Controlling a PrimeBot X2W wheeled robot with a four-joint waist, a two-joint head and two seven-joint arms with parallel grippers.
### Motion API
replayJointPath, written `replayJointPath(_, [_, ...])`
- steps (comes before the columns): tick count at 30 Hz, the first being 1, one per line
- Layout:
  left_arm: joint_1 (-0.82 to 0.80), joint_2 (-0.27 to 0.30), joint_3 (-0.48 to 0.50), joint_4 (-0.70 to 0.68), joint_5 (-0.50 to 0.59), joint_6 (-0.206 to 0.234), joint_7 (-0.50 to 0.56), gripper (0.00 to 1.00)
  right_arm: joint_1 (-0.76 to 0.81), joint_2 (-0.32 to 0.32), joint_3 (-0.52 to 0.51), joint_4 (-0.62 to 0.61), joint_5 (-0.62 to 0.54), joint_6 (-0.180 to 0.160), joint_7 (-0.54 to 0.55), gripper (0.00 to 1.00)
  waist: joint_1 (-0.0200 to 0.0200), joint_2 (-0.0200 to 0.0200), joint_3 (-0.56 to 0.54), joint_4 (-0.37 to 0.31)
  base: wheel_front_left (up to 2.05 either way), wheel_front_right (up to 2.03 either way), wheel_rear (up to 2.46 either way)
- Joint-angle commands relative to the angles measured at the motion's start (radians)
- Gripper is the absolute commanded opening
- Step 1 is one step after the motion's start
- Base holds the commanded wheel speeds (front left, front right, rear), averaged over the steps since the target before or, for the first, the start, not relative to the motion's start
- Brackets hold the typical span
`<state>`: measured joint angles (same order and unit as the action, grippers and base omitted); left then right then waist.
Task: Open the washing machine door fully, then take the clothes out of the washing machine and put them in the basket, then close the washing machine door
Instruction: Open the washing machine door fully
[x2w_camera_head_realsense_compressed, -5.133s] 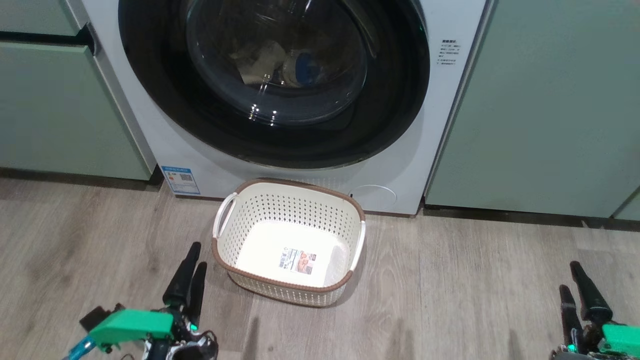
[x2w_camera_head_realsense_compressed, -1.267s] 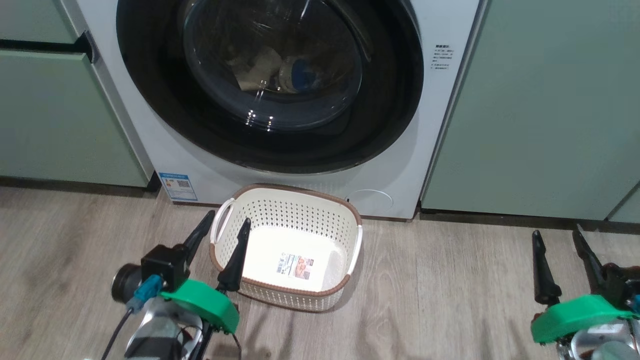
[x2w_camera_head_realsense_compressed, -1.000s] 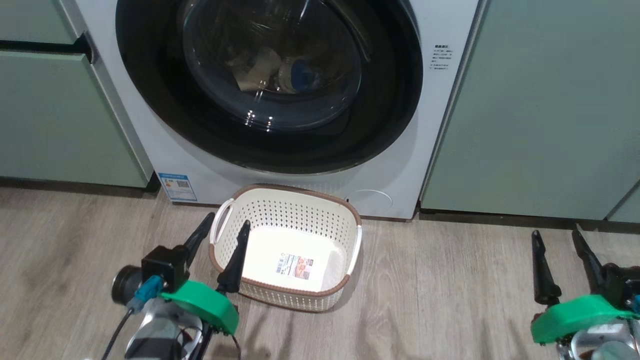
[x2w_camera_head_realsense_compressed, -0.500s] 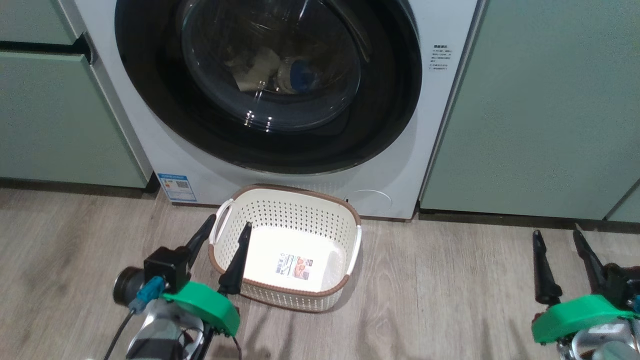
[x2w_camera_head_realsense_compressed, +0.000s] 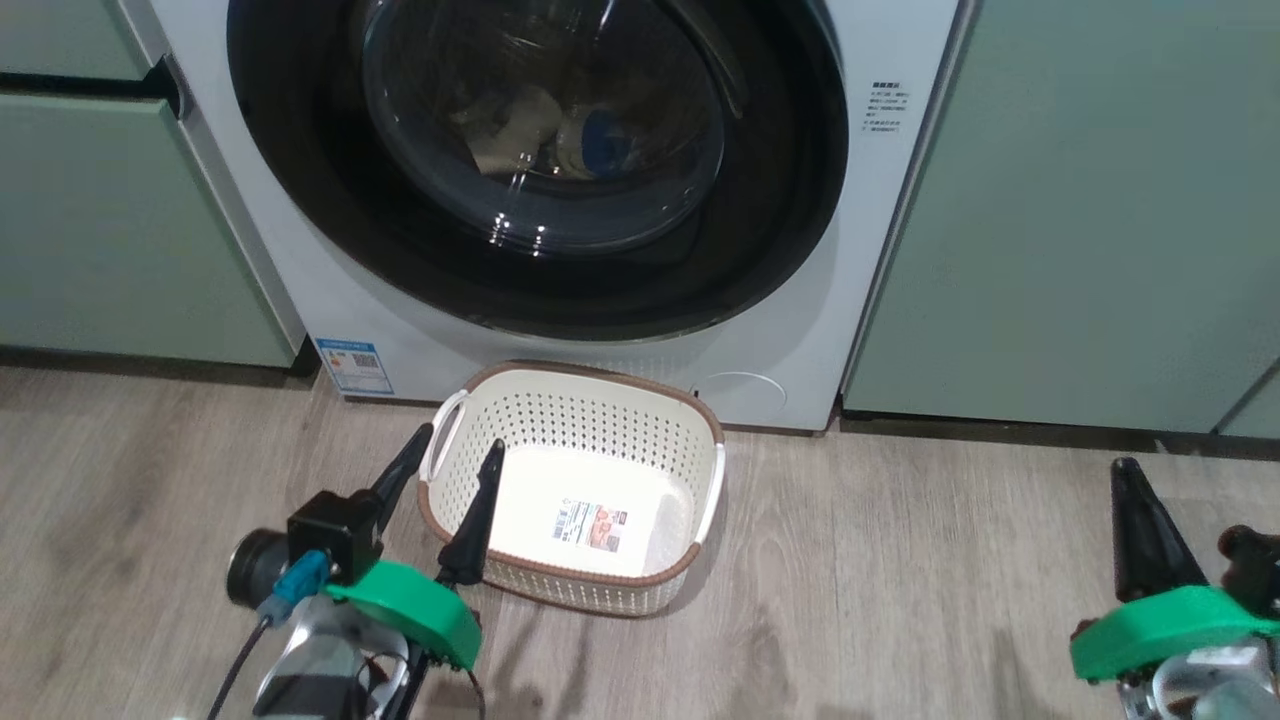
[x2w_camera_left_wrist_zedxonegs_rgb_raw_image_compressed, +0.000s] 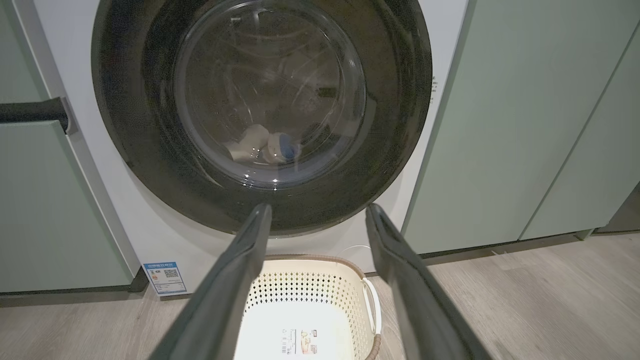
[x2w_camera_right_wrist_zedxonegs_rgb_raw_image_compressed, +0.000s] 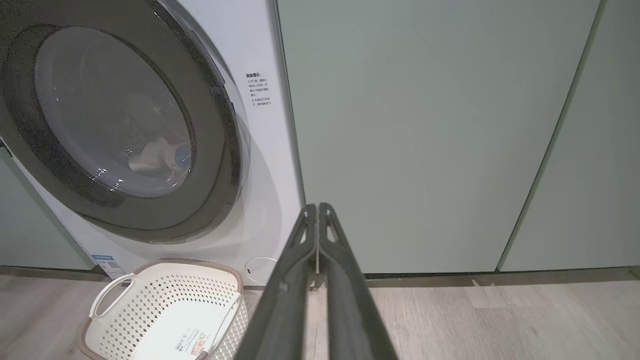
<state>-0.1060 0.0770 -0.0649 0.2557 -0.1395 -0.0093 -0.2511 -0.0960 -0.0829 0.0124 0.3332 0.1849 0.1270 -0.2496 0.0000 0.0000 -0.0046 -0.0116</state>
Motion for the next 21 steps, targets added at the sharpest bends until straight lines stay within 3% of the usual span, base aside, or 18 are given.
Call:
replayJointPath(1, [-0.055, 0.014, 0.032, -0.039, 0.001, 0.003, -0.011, 1.0, -0.069, -0.009, 0.02, -0.02, 0.02, 0.004, -0.012, 0.0, 0.0, 0.0, 0.004, 0.002, 0.0, 0.0, 0.0])
replayJointPath(5, [-0.061, 0.013, 0.027, -0.047, 0.002, 0.001, -0.011, 1.0, -0.092, -0.012, 0.019, 0.003, 0.097, 0.004, -0.012, 0.0, 0.0, 0.0, 0.023, 0.011, 0.0, 0.0, 0.0])
replayJointPath(10, [-0.082, 0.011, 0.016, -0.06, 0.006, -0.002, -0.011, 1.0, -0.15, -0.017, 0.015, 0.038, 0.28, 0.004, 0.01, 0.0, 0.0, 0.0, 0.061, 0.032, 0.0, 0.0, 0.0])
replayJointPath(16, [-0.109, 0.008, 0.011, -0.079, 0.005, -0.006, -0.011, 1.0, -0.259, -0.035, 0.014, 0.08, 0.551, 0.004, 0.092, 0.0, 0.0, 0.0, 0.12, 0.055, 0.0, 0.0, 0.0])
replayJointPath(21, [-0.139, 0.005, 0.007, -0.095, 0.009, -0.01, -0.011, 1.0, -0.373, -0.037, 0.001, 0.11, 0.824, 0.004, 0.222, 0.0, 0.0, 0.0, 0.179, 0.072, 0.0, 0.0, 0.0])
